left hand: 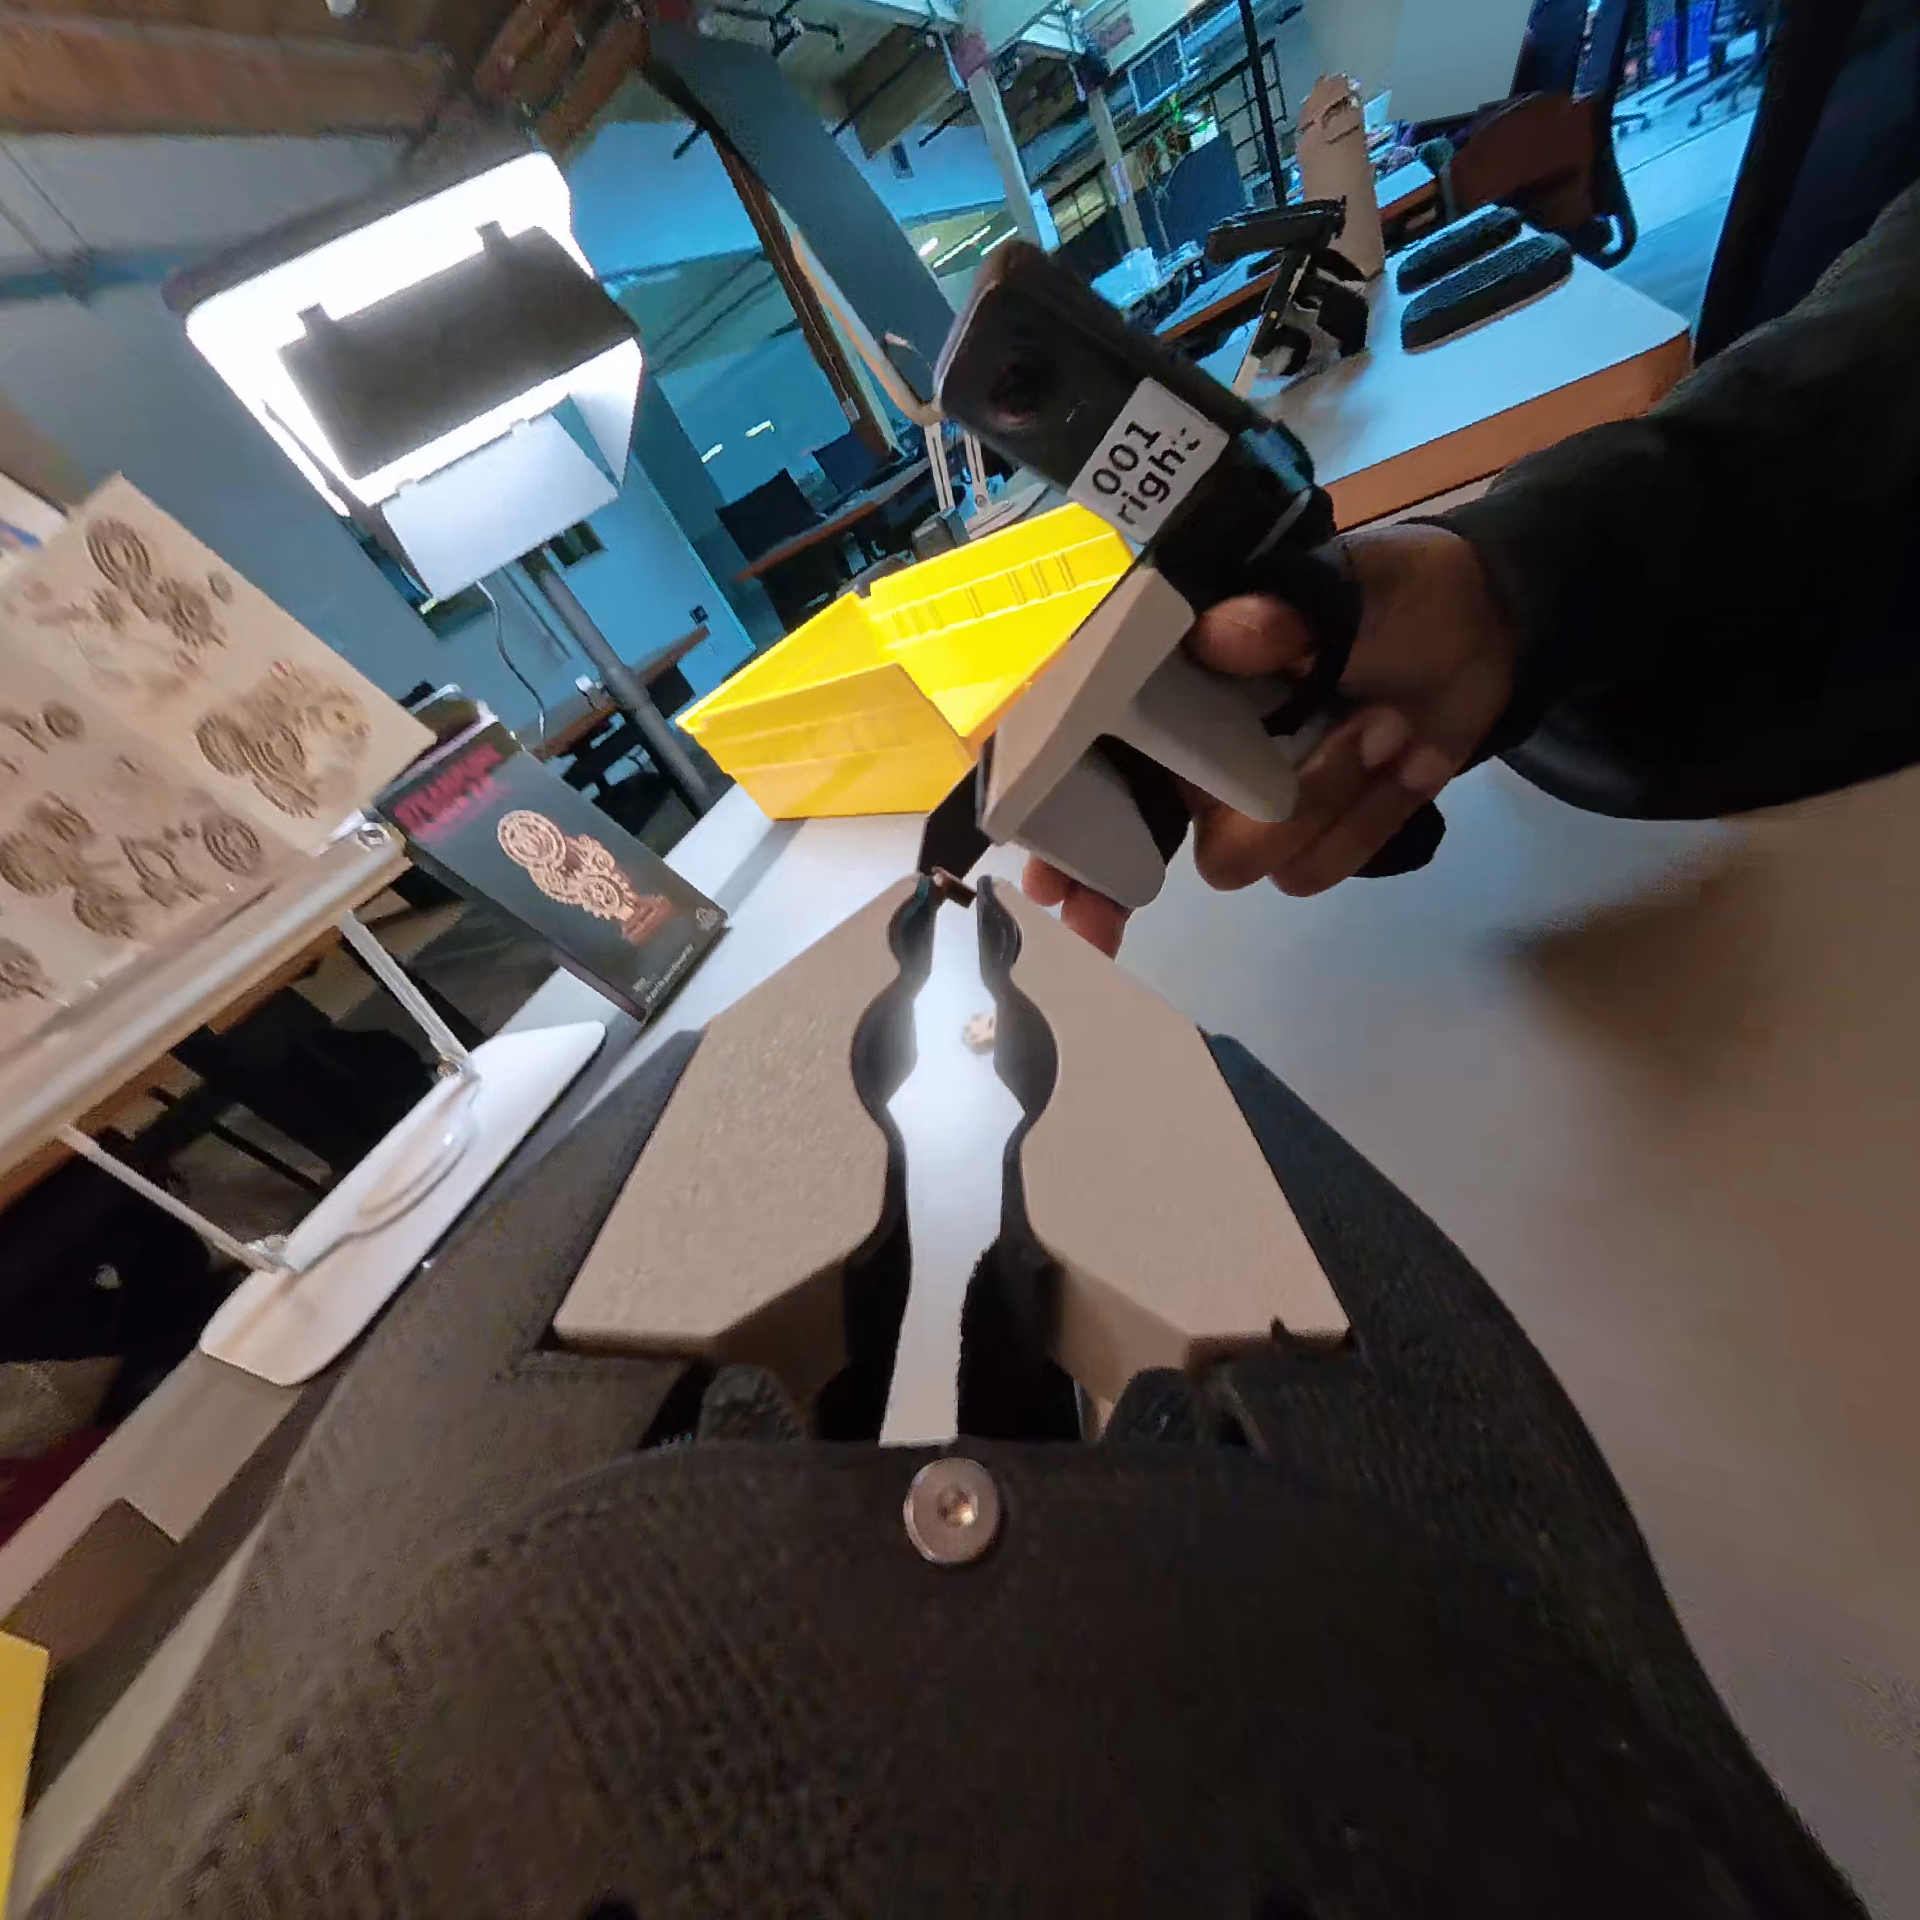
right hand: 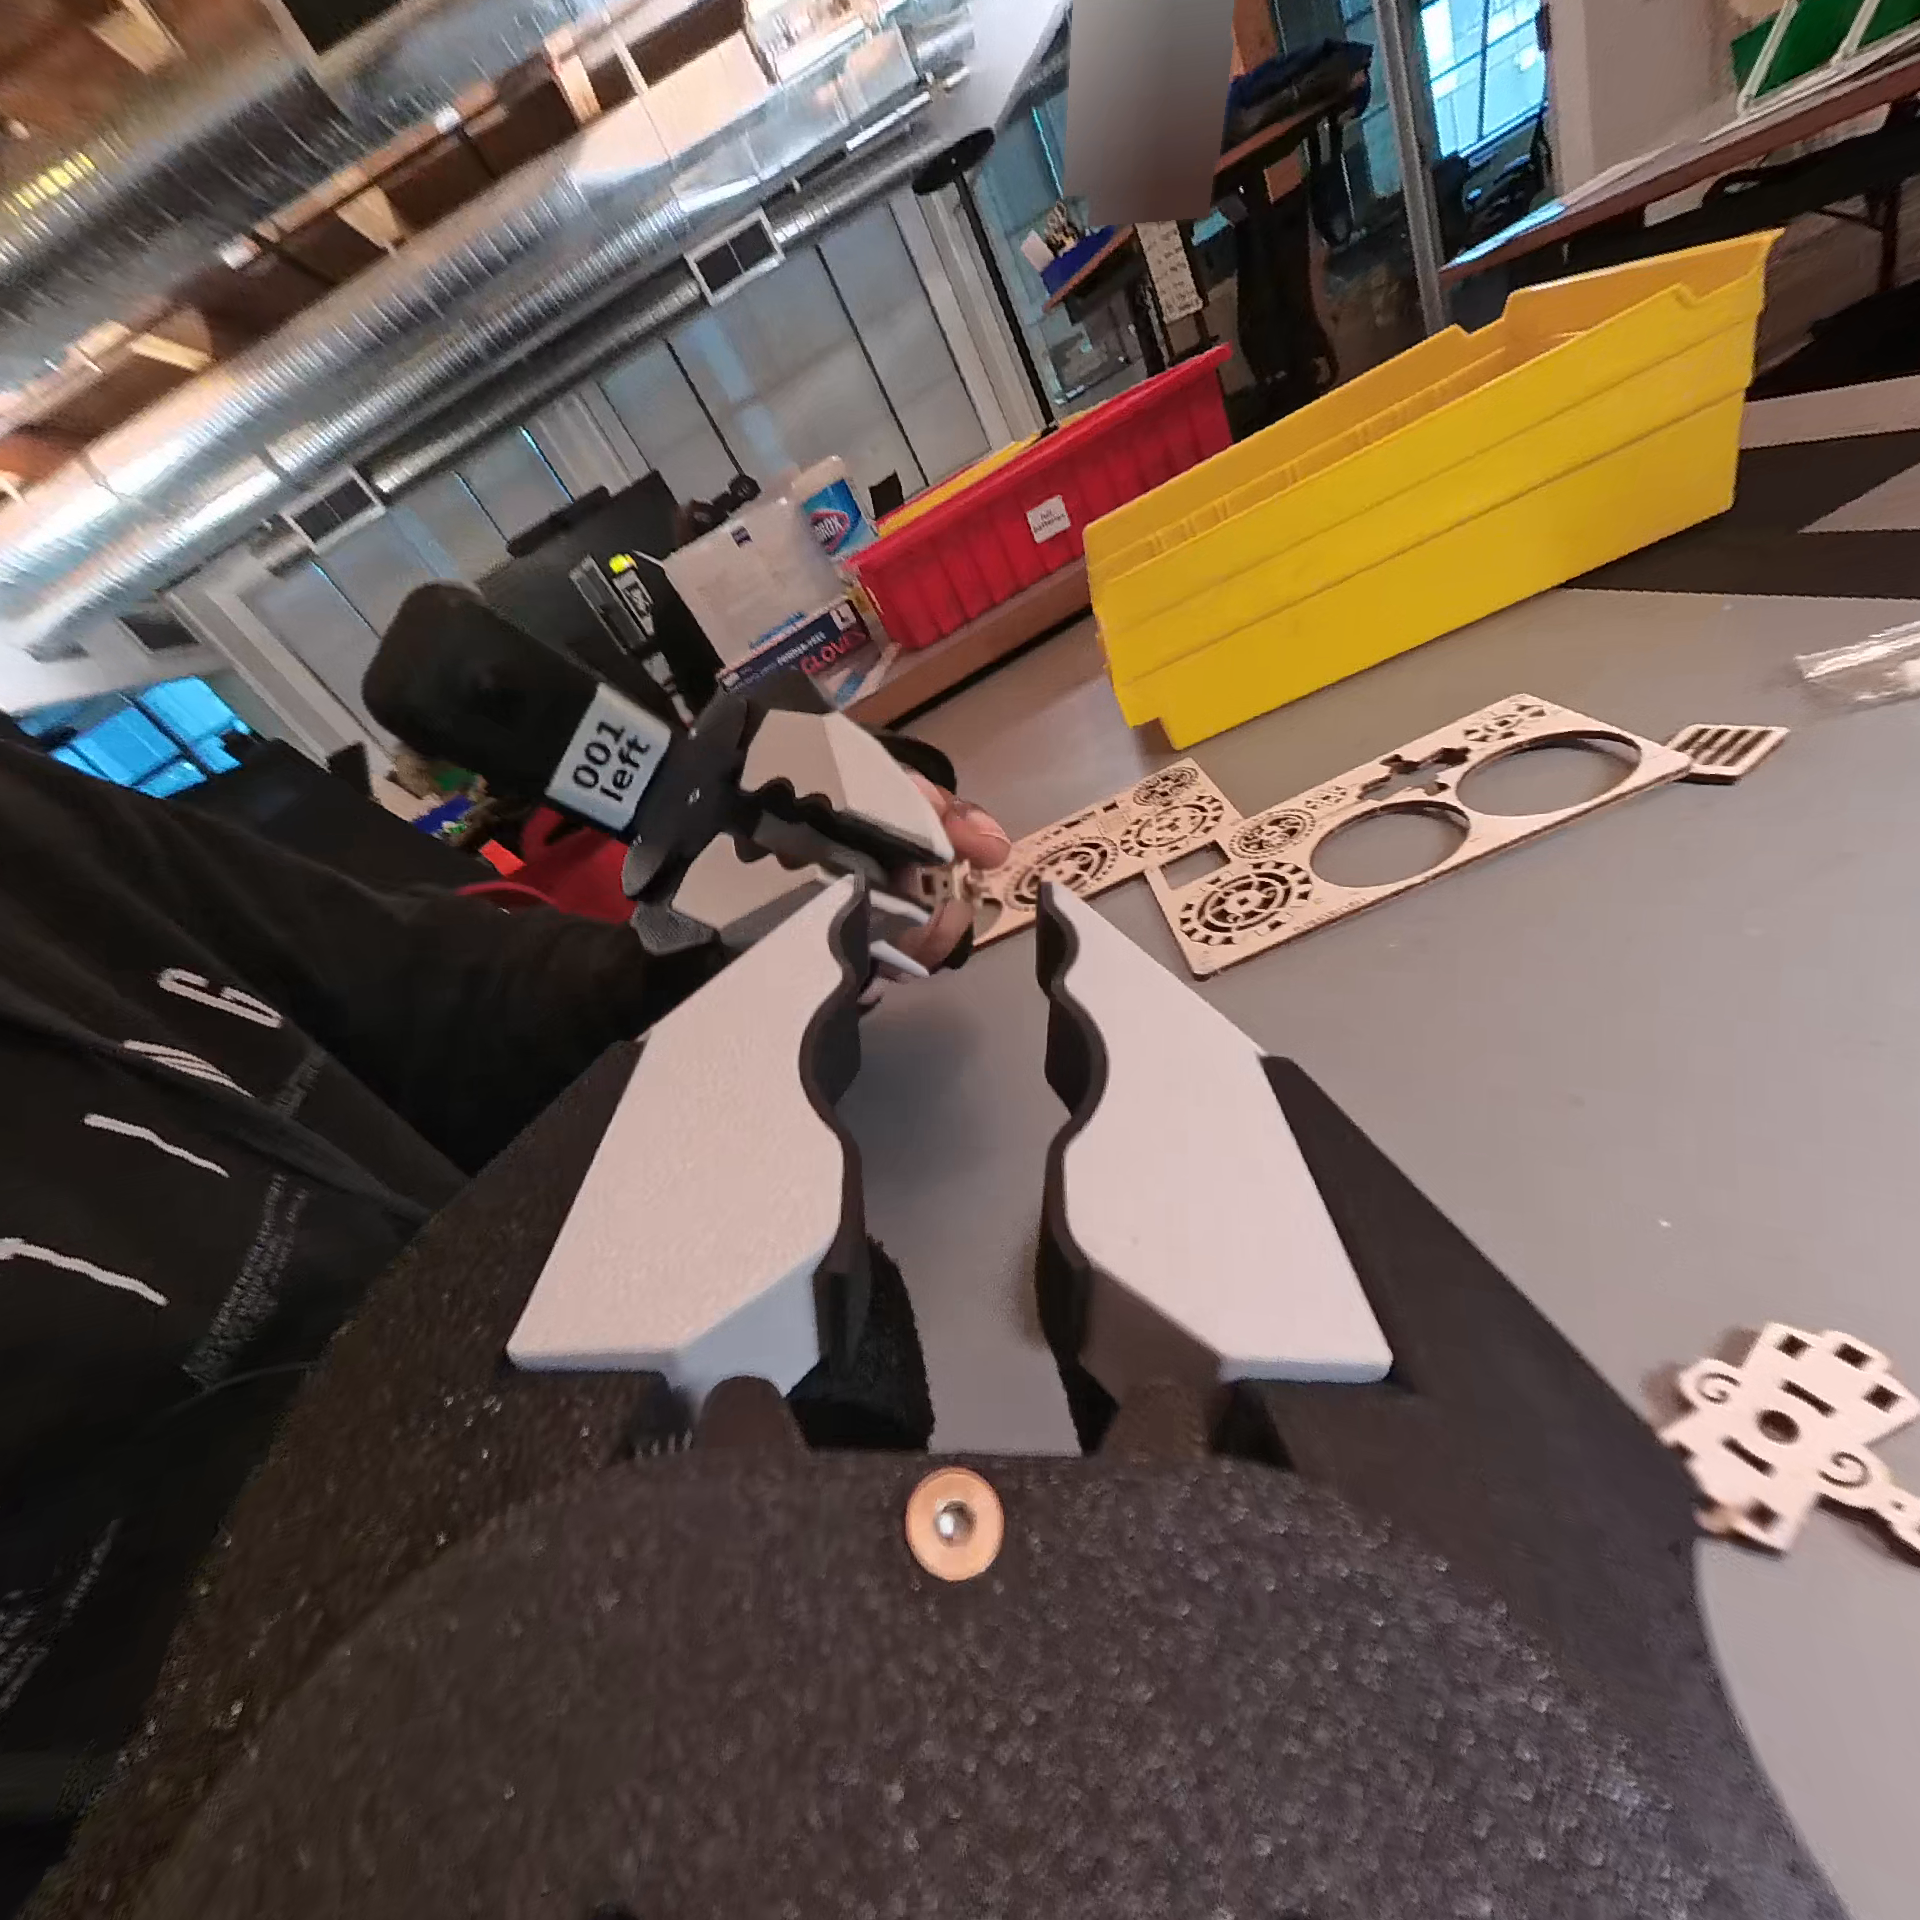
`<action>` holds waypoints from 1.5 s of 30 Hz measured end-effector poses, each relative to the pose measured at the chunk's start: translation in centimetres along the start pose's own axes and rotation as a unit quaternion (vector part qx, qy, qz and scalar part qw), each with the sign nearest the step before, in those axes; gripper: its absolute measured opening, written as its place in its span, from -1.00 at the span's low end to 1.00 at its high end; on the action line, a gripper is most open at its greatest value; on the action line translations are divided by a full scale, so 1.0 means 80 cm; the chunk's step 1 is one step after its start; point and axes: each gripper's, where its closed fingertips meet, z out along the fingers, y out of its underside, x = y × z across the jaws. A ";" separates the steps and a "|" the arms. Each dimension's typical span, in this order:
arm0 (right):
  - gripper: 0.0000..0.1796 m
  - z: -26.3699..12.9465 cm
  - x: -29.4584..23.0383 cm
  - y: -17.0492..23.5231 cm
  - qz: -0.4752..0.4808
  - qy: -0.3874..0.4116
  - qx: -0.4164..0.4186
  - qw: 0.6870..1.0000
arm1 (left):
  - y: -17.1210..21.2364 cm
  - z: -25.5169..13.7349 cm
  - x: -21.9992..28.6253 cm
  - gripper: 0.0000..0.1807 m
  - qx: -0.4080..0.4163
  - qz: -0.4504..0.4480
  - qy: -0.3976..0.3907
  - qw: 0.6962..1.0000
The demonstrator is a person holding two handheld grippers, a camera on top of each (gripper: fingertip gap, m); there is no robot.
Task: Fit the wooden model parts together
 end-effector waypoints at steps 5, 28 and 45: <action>-0.68 0.000 -0.017 -0.001 0.063 -0.061 0.005 0.996 | -0.014 0.001 0.006 -0.93 0.016 0.023 -0.008 1.000; -0.99 -0.016 -0.001 0.041 0.146 -0.099 -0.141 0.974 | 0.018 0.000 0.037 -0.93 -0.046 0.017 0.086 0.995; -0.98 -0.015 0.041 0.122 0.102 -0.055 -0.429 0.896 | 0.102 0.008 0.070 -0.82 -0.190 -0.092 0.185 0.960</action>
